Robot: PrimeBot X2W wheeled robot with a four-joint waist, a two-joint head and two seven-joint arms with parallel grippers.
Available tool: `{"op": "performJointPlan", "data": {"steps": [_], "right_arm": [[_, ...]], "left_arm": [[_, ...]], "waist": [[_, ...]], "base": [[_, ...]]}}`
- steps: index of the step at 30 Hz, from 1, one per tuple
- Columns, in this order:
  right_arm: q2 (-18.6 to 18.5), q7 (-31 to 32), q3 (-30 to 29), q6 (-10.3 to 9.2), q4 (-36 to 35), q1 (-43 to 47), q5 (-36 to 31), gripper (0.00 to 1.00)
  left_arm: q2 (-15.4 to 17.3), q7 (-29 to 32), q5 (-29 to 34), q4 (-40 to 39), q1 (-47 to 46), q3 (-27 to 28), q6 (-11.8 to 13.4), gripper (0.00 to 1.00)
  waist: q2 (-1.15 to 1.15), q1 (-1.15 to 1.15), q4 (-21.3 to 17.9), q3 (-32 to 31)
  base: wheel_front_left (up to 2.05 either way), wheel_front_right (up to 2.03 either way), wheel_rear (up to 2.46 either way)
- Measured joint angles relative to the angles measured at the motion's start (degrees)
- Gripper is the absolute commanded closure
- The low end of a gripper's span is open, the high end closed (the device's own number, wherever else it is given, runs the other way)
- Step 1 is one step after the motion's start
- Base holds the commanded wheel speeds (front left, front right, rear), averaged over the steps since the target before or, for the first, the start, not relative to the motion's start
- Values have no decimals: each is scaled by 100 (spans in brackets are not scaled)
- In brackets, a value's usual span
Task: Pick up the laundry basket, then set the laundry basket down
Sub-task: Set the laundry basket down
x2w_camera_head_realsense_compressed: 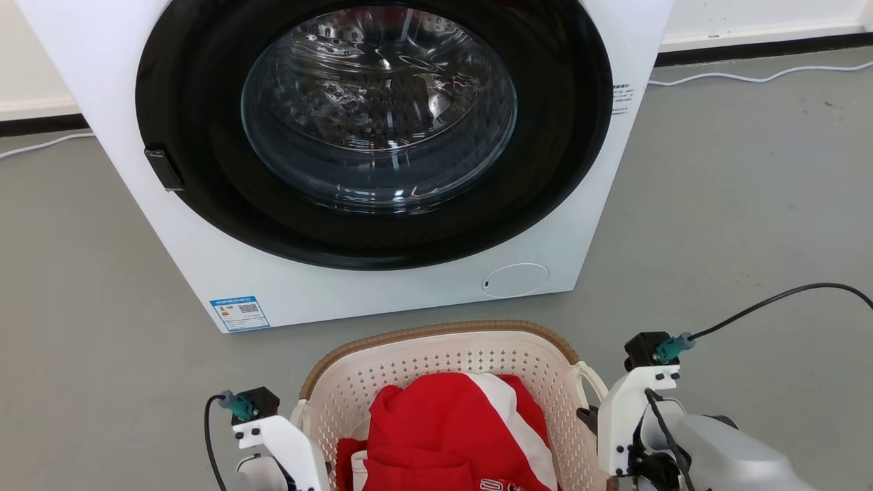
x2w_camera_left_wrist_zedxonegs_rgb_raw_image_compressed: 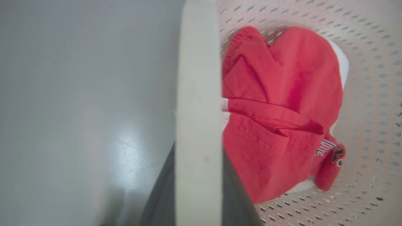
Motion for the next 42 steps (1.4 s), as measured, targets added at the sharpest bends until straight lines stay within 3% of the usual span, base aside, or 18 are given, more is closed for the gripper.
{"op": "performJointPlan", "data": {"steps": [21,42], "right_arm": [[-14,-208,162,0,-19,-216,98,100],[-132,-1452,224,1,-149,-731,92,100]], "left_arm": [[20,-355,-185,21,-127,-201,0,100],[51,-1363,-138,49,-971,-424,-7,100]], "waist": [[0,0,-14,325],[0,0,39,1930]], "base": [[0,0,0],[0,0,0]]}}
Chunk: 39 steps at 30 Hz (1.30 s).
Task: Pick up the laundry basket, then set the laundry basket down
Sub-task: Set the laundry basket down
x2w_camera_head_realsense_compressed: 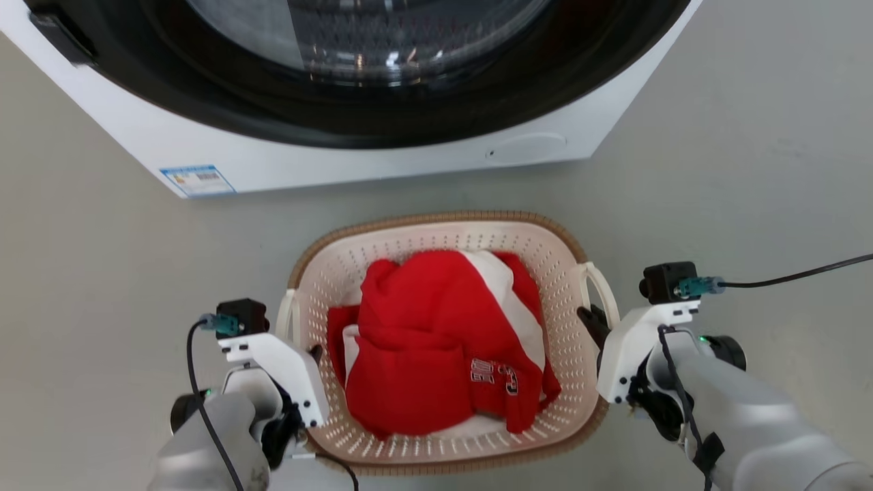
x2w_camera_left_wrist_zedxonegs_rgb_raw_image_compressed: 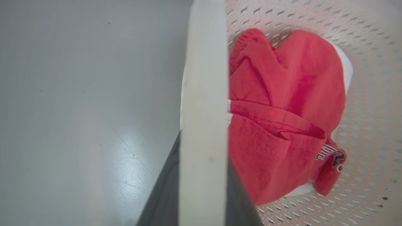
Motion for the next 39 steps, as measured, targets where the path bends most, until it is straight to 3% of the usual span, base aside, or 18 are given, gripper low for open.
{"op": "performJointPlan", "data": {"steps": [15,28,39], "right_arm": [[-153,-709,-13,1,-121,-604,47,100],[-188,-961,-222,2,-120,-863,31,100],[-222,-960,-859,2,-189,-1028,-450,100]], "left_arm": [[-16,-790,123,81,-778,-127,-19,100],[-40,-1161,255,188,-1227,-138,-45,100],[-89,-1259,311,220,-1532,-85,-44,100]], "waist": [[0,0,85,1229],[0,0,193,2047],[0,0,255,2446]], "base": [[0,0,0],[0,0,0],[0,0,0]]}}
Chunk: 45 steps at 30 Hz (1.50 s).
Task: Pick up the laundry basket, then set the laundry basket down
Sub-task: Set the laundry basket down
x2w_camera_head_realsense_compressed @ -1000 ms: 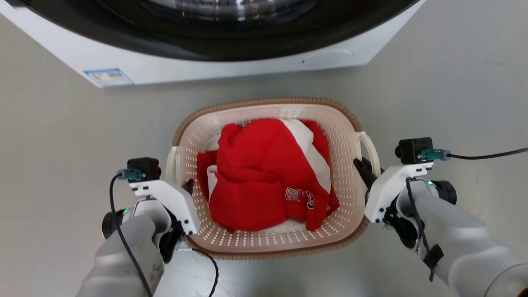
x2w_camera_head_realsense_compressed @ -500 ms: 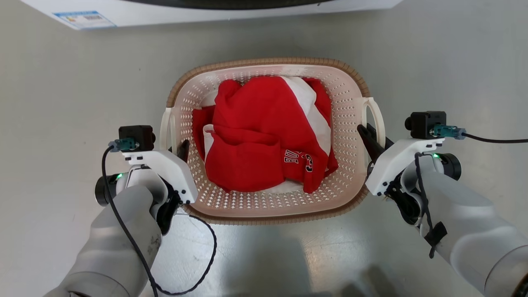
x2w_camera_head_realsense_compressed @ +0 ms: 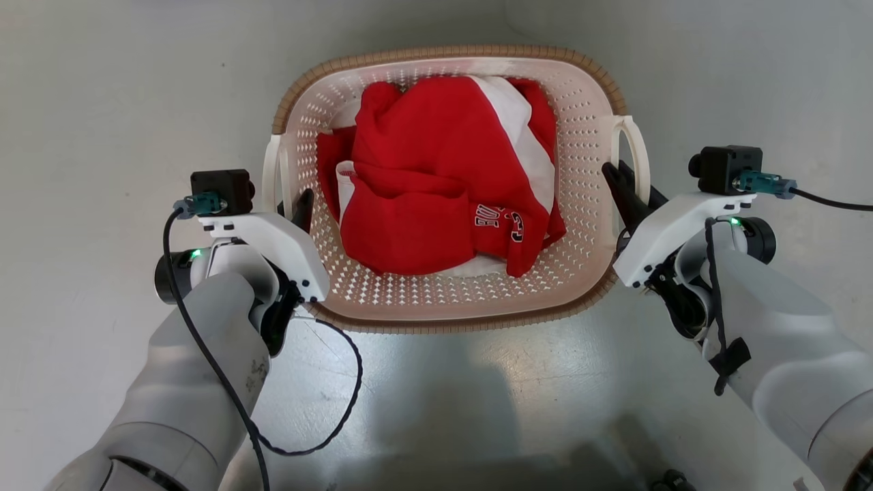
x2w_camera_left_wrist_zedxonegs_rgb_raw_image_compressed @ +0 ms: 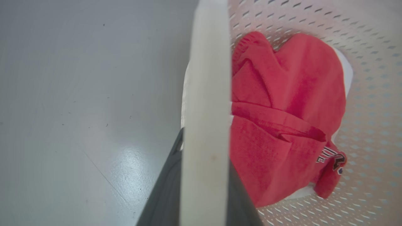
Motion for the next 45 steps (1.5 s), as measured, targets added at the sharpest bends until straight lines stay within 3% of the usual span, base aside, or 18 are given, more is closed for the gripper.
{"op": "performJointPlan", "data": {"steps": [16,17,18,19,20,45], "right_arm": [[63,0,-466,1,24,3,-397,100],[75,0,-465,1,53,3,-407,97],[93,0,-465,1,87,3,-412,71],[105,0,-472,1,112,3,-412,40],[99,-1,-499,1,127,2,-412,0],[83,-7,-842,0,19,35,-516,0]], "left_arm": [[-16,-43,109,38,-141,119,0,100],[-18,-43,109,41,-142,124,0,78],[-21,-43,109,45,-142,133,0,43],[-20,-43,108,49,-142,140,0,0],[-10,-43,108,54,-142,152,0,0],[36,-43,291,33,-115,325,0,0]], "waist": [[0,0,6,288],[0,0,9,292],[0,0,10,295],[0,0,11,298],[0,0,12,300],[0,0,-29,-8]], "base": [[0,0,0],[0,0,0],[0,0,0],[0,0,0],[0,0,0],[0,0,0]]}}
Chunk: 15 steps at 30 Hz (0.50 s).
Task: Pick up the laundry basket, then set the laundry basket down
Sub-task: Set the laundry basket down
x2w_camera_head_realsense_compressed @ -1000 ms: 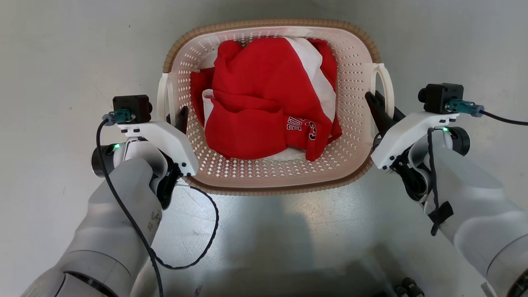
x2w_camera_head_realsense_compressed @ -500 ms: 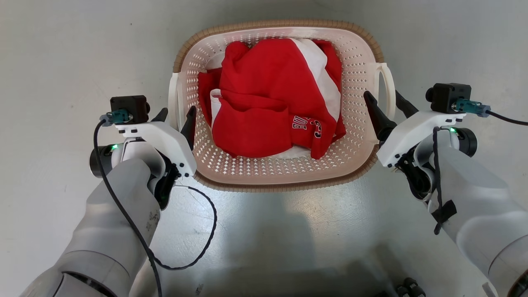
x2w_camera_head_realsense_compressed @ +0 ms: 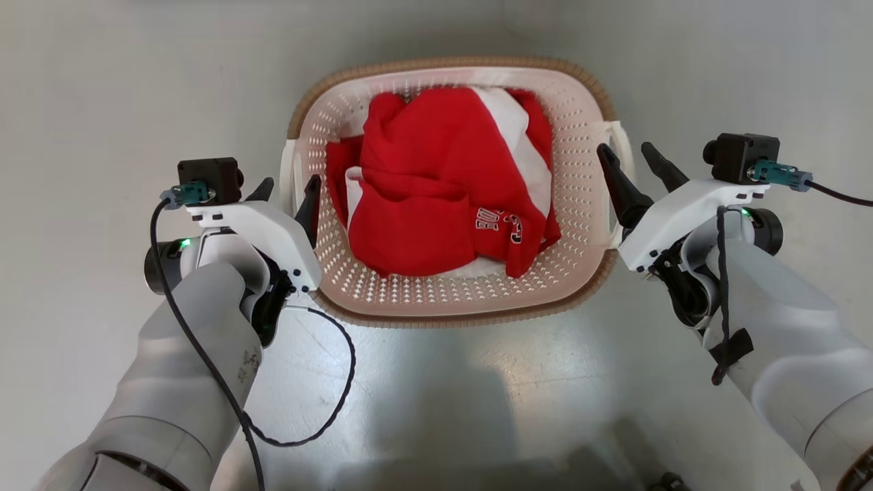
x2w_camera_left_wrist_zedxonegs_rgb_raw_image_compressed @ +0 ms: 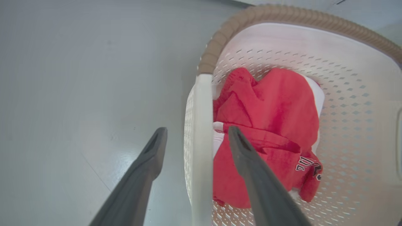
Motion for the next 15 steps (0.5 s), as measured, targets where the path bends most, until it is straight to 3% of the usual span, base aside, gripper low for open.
{"op": "performJointPlan", "data": {"steps": [7,15], "right_arm": [[-22,0,-389,0,-197,316,-304,0],[-69,-1,-1278,0,-690,810,-1149,0]], "left_arm": [[65,0,101,-278,235,249,0,0],[156,0,616,-916,685,602,1,0]], "waist": [[0,0,-72,-419],[0,0,-73,-1054]], "base": [[0,0,0],[0,0,0]]}}
